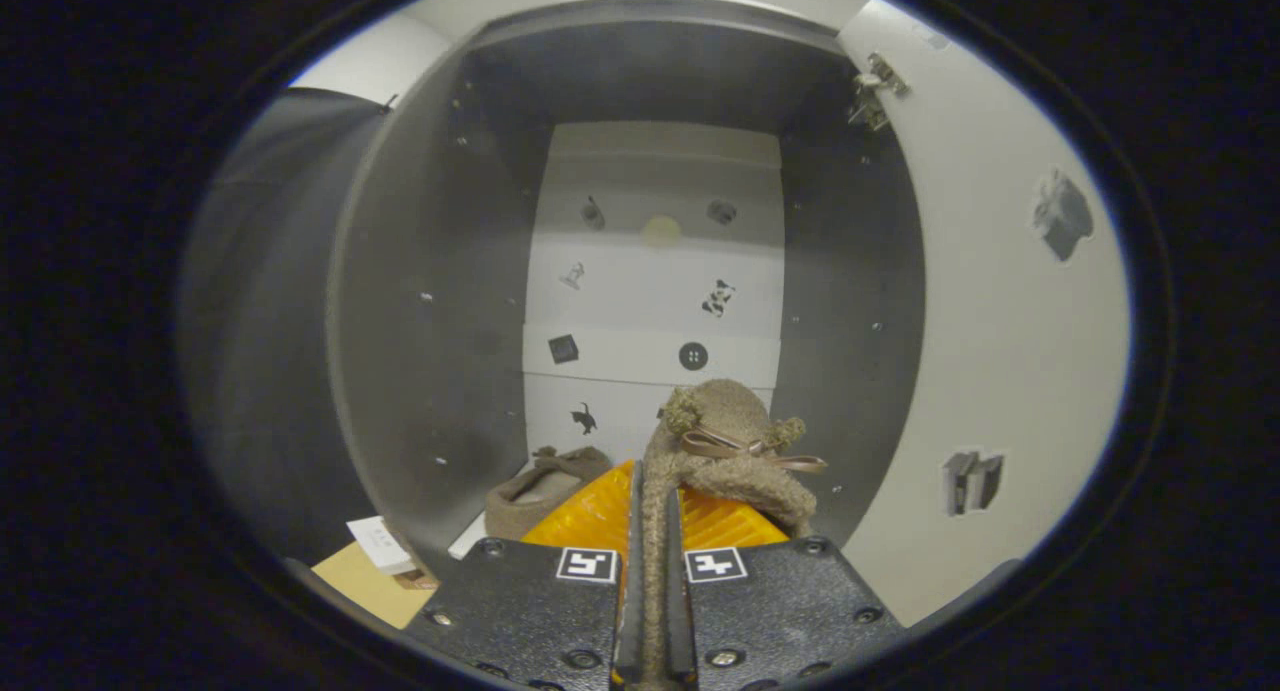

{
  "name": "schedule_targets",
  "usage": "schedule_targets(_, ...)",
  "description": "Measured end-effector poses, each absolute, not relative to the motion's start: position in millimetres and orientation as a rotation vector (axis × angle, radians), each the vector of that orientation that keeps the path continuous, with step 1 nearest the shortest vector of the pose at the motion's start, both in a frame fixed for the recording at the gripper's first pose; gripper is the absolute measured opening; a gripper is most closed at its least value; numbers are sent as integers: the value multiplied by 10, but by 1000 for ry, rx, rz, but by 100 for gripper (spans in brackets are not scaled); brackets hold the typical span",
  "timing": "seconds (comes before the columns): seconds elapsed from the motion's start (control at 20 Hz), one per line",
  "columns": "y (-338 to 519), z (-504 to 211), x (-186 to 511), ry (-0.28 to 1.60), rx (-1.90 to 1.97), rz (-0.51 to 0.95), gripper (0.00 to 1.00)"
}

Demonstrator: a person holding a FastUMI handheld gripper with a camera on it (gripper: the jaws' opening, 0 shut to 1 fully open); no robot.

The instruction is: Open the shoe cabinet door, grab the shoes and put them into the shoe cabinet, then close the shoe cabinet door.

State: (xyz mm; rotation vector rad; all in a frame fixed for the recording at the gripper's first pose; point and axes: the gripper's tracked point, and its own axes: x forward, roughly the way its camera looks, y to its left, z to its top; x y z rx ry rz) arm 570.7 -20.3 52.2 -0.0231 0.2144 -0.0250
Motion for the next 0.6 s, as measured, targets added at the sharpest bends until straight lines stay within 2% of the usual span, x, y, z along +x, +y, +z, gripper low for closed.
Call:
schedule_targets(0.25, -368, -47, 6509, 325, -146, -51, 12)
schedule_targets(0.45, -363, -403, 6882, 430, -264, 8, 13)
schedule_targets(0.6, -157, -706, 6957, 518, -102, 68, 14)
